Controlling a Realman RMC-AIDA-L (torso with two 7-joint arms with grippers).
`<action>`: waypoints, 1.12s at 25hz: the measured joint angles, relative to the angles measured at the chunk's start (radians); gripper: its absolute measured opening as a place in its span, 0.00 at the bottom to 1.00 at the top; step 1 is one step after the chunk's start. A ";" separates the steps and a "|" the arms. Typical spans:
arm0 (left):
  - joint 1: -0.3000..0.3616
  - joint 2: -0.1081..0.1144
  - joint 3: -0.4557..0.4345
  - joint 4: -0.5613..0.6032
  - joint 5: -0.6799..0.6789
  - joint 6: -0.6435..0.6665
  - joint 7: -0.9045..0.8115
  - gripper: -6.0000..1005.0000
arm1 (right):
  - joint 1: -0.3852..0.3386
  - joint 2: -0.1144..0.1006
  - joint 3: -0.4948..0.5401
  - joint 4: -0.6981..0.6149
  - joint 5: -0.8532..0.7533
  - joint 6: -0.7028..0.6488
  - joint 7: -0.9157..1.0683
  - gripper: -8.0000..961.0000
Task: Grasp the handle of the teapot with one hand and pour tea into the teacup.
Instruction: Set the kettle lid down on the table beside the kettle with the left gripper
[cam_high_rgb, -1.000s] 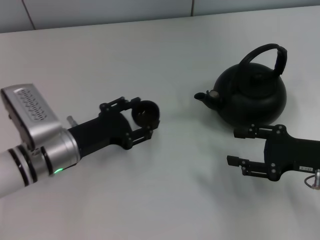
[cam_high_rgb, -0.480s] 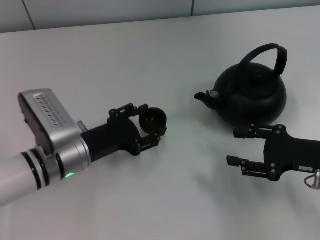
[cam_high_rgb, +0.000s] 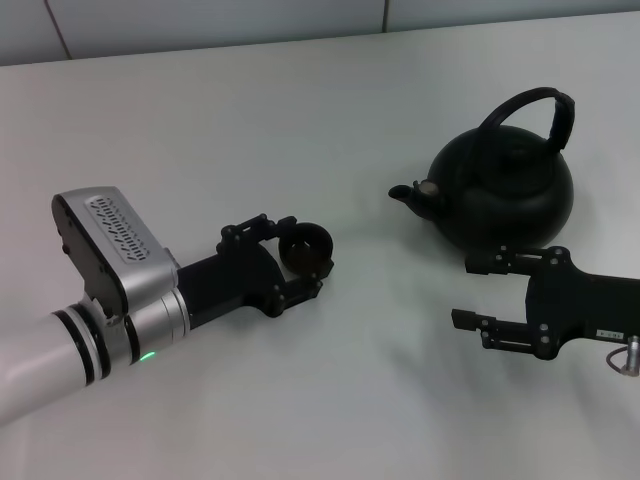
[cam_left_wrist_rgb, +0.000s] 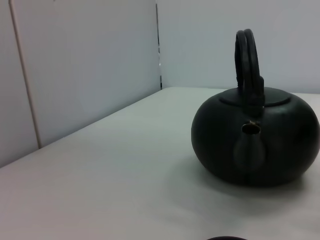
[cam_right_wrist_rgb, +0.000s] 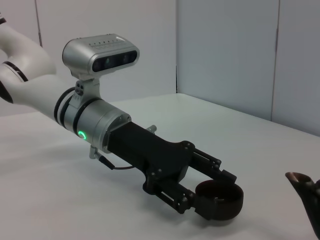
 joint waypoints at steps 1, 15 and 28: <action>0.000 0.000 -0.002 -0.001 0.000 0.000 0.000 0.76 | 0.000 0.000 0.000 0.000 0.000 0.000 0.000 0.69; -0.003 0.000 -0.013 -0.014 0.000 -0.021 0.000 0.78 | 0.003 0.000 0.001 0.000 0.000 0.000 -0.001 0.69; 0.061 0.008 -0.033 0.028 -0.001 0.144 -0.002 0.79 | 0.004 0.000 0.001 0.000 0.000 0.000 -0.001 0.69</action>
